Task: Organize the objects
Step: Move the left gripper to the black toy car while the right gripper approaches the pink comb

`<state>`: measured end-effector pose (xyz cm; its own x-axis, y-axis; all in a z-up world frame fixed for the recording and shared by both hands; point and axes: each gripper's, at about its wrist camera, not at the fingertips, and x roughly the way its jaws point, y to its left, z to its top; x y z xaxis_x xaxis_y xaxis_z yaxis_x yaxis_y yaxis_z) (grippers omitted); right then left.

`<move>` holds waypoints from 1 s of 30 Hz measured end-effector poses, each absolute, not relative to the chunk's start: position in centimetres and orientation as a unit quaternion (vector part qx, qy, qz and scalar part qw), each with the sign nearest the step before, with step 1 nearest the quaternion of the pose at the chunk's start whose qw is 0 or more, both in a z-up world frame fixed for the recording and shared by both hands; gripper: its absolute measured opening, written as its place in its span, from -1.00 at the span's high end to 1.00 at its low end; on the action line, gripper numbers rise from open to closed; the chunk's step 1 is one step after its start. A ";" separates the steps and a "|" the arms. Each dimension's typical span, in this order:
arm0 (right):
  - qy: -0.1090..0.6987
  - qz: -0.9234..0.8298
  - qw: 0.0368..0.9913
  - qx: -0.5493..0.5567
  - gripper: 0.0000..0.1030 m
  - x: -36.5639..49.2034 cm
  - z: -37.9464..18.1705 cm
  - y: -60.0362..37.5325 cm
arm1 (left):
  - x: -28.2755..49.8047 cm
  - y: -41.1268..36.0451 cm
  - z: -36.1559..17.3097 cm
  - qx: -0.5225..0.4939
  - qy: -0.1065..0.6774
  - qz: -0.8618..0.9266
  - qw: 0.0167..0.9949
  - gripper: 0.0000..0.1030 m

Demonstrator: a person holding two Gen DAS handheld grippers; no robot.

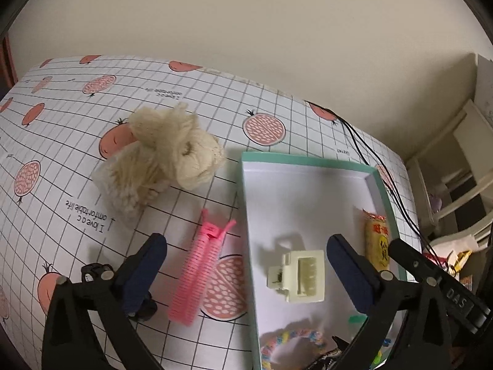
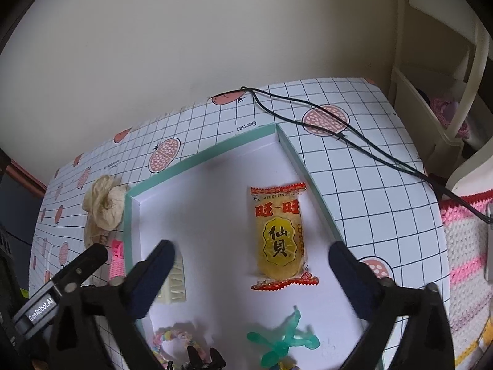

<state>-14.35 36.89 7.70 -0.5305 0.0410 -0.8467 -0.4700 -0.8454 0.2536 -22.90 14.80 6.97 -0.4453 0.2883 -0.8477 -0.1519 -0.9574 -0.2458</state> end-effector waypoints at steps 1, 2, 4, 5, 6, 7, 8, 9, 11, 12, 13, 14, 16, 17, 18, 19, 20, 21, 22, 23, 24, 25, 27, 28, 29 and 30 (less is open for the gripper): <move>0.233 0.843 0.152 -0.460 -1.00 -14.3 7.7 36.8 | -23.0 14.7 7.0 -0.510 -0.068 0.848 0.128 -1.00; 0.232 0.844 0.150 -0.459 -1.00 -14.4 7.7 36.8 | -23.0 14.6 6.9 -0.511 -0.069 0.848 0.127 -1.00; 0.226 0.846 0.149 -0.459 -1.00 -14.4 7.8 36.7 | -23.0 14.4 6.9 -0.510 -0.071 0.848 0.124 -1.00; 0.220 0.848 0.149 -0.459 -1.00 -14.5 7.8 36.5 | -23.0 14.3 6.9 -0.510 -0.072 0.849 0.121 -1.00; 0.211 0.849 0.151 -0.460 -1.00 -14.5 7.9 36.4 | -23.0 14.2 6.9 -0.510 -0.072 0.849 0.119 -1.00; 0.205 0.850 0.152 -0.461 -1.00 -14.6 7.9 36.2 | -23.1 14.2 7.0 -0.510 -0.073 0.849 0.118 -1.00; 0.203 0.851 0.152 -0.461 -1.00 -14.6 7.9 36.2 | -23.2 14.2 7.0 -0.511 -0.075 0.848 0.118 -1.00; 0.203 0.851 0.151 -0.460 -1.00 -14.6 8.0 36.1 | -23.2 14.1 7.0 -0.511 -0.076 0.848 0.117 -1.00; 0.204 0.851 0.149 -0.461 -1.00 -14.7 7.9 36.1 | -23.3 14.1 7.0 -0.511 -0.076 0.849 0.116 -1.00; 0.203 0.850 0.148 -0.462 -1.00 -14.7 7.9 36.0 | -23.3 14.1 7.0 -0.511 -0.075 0.848 0.116 -1.00; 0.201 0.850 0.148 -0.463 -1.00 -14.8 7.8 36.0 | -23.3 14.0 7.0 -0.511 -0.074 0.848 0.115 -1.00; 0.200 0.850 0.147 -0.464 -1.00 -14.8 7.8 35.9 | -23.3 14.0 7.0 -0.512 -0.073 0.848 0.114 -1.00; 0.197 0.850 0.149 -0.466 -1.00 -14.8 8.1 35.8 | -23.3 13.9 7.0 -0.513 -0.073 0.848 0.112 -1.00; 0.196 0.851 0.150 -0.464 -1.00 -14.8 8.3 35.6 | -23.4 13.8 7.0 -0.514 -0.072 0.847 0.112 -1.00; 0.193 0.854 0.149 -0.460 -1.00 -14.9 8.7 35.5 | -23.4 13.6 7.0 -0.515 -0.072 0.847 0.109 -1.00; 0.191 0.857 0.148 -0.456 -1.00 -14.9 9.1 35.3 | -23.4 13.5 7.1 -0.515 -0.071 0.847 0.107 -1.00; 0.190 0.858 0.146 -0.453 -1.00 -15.0 9.3 35.1 | -23.4 13.2 7.1 -0.516 -0.069 0.847 0.103 -1.00; 0.190 0.861 0.144 -0.450 -1.00 -15.1 9.6 34.8 | -23.4 13.0 7.1 -0.517 -0.066 0.847 0.099 -1.00; 0.190 0.862 0.141 -0.448 -1.00 -15.3 9.7 34.4 | -23.4 12.8 7.1 -0.518 -0.062 0.848 0.095 -1.00; 0.191 0.862 0.136 -0.449 -1.00 -15.5 9.7 34.1 | -23.4 12.5 7.0 -0.521 -0.053 0.847 0.087 -1.00; 0.191 0.862 0.131 -0.450 -1.00 -15.7 9.7 33.6 | -23.4 12.2 6.9 -0.523 -0.050 0.847 0.082 -1.00; 0.190 0.862 0.128 -0.452 -1.00 -15.9 9.6 33.2 | -23.4 11.7 6.7 -0.526 -0.049 0.846 0.076 -1.00; 0.186 0.861 0.121 -0.458 -1.00 -16.5 9.3 32.2 | -23.3 10.8 6.4 -0.532 -0.055 0.842 0.069 -1.00; 0.185 0.860 0.119 -0.460 -1.00 -16.8 9.2 31.7 | -23.3 10.1 6.3 -0.535 -0.061 0.840 0.064 -1.00; 0.185 0.859 0.115 -0.463 -1.00 -17.1 9.1 31.3 | -23.3 9.8 6.2 -0.537 -0.063 0.839 0.062 -1.00; 0.185 0.859 0.111 -0.465 -1.00 -17.4 9.1 30.7 | -23.3 9.3 6.1 -0.540 -0.066 0.837 0.056 -1.00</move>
<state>-17.35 30.73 9.06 -0.5433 0.0192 -0.8393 -0.3634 -0.9066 0.2145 -23.28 9.25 6.06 -0.4104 0.1652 -0.8968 -0.0234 -0.9850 -0.1707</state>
